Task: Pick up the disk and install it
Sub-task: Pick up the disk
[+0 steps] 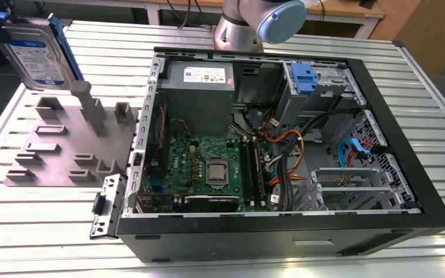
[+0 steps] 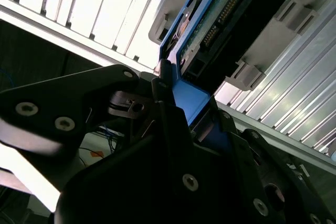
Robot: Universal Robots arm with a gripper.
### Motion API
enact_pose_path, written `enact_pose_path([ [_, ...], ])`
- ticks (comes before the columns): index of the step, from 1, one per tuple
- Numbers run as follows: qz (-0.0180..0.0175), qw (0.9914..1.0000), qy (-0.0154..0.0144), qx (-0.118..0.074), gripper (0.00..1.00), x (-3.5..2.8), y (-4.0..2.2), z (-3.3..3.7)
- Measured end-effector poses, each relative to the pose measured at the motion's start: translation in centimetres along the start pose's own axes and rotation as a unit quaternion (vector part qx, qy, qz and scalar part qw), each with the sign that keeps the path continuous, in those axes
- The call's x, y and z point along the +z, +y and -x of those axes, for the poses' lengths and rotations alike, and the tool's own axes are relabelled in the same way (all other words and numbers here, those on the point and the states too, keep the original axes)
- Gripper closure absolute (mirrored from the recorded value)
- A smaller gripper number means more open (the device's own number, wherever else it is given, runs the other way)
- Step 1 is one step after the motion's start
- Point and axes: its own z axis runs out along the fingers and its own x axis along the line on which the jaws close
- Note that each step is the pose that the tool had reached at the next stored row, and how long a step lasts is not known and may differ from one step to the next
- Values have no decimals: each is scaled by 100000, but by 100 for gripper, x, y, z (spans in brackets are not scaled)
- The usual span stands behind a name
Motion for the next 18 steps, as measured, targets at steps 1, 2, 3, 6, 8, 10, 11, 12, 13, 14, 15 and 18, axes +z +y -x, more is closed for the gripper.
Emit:
enact_pose_path([
  [1,0,100000,2,3,64,-18,0,0],
  [2,-2,100000,0,3,64,-20,0,1],
  [3,-2,100000,0,4,64,-21,0,1],
  [6,0,100000,3,2,64,-29,0,1],
  [8,2,100000,2,4,64,-35,1,1],
  [10,-1,100000,1,4,64,-41,0,1],
  [11,4,100000,1,6,64,-45,0,1],
  [12,3,100000,2,3,64,-49,1,1],
  [13,-2,100000,0,3,64,-52,1,1],
  [14,-1,100000,0,5,64,-56,1,1],
  [15,-5,100000,-2,5,64,-58,1,1],
  [18,2,100000,-1,3,64,-67,1,1],
])
